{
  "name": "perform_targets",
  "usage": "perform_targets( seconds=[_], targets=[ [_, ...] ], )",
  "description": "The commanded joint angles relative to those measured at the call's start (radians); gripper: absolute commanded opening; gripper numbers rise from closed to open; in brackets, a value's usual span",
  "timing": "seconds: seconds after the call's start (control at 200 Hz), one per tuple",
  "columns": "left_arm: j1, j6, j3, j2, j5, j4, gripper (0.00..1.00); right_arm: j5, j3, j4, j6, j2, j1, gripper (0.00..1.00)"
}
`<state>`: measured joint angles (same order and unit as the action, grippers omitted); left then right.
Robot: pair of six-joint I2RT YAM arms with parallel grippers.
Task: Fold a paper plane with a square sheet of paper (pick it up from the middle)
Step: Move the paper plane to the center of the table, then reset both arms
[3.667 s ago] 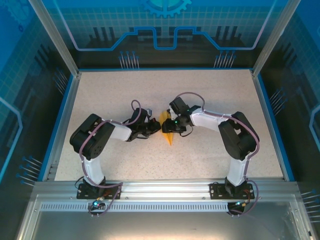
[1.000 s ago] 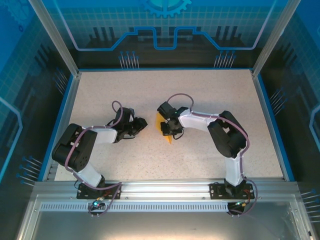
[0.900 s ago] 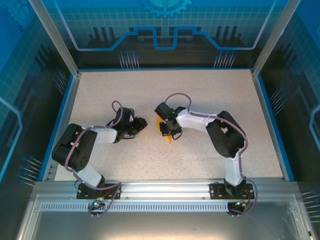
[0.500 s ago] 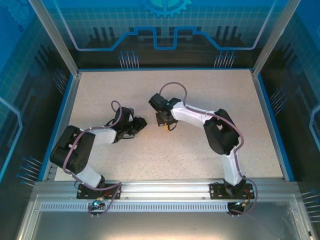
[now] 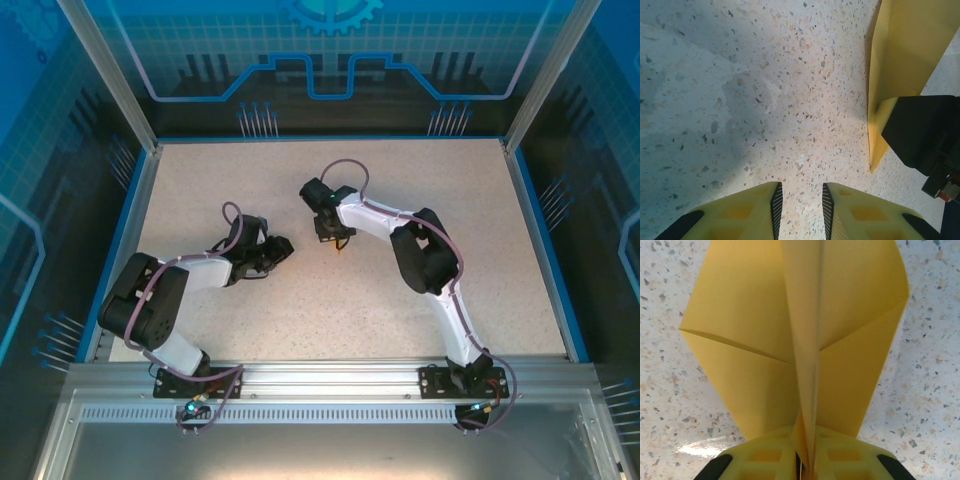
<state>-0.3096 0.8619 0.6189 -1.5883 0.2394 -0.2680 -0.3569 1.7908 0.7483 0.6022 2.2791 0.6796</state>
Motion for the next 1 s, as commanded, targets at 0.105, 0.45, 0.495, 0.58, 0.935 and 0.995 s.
perform_targets(
  seconds=[0.105, 0.45, 0.495, 0.58, 0.935, 0.995],
  targets=[
    [0.008, -0.030, 0.015, 0.042, -0.027, 0.041, 0.32, 0.033, 0.029, 0.046, -0.004, 0.039, -0.008, 0.18],
    [0.007, -0.083, 0.060, 0.155, -0.134, 0.219, 0.36, 0.034, 0.035, 0.054, -0.015, -0.158, -0.005, 0.30],
    [0.008, -0.096, 0.071, 0.182, -0.172, 0.262, 0.38, 0.029, 0.027, 0.053, -0.019, -0.194, -0.006, 0.34],
    [0.007, -0.123, 0.094, 0.234, -0.234, 0.337, 0.42, 0.017, -0.010, 0.029, -0.025, -0.272, -0.004, 0.41],
    [0.027, -0.305, 0.218, 0.422, -0.547, 0.563, 0.71, -0.147, -0.346, -0.170, -0.034, -0.673, -0.102, 0.76],
    [0.039, -0.324, 0.219, 0.448, -0.611, 0.564, 0.80, -0.169, -0.419, -0.208, -0.050, -0.743, -0.150, 0.85]
  ],
)
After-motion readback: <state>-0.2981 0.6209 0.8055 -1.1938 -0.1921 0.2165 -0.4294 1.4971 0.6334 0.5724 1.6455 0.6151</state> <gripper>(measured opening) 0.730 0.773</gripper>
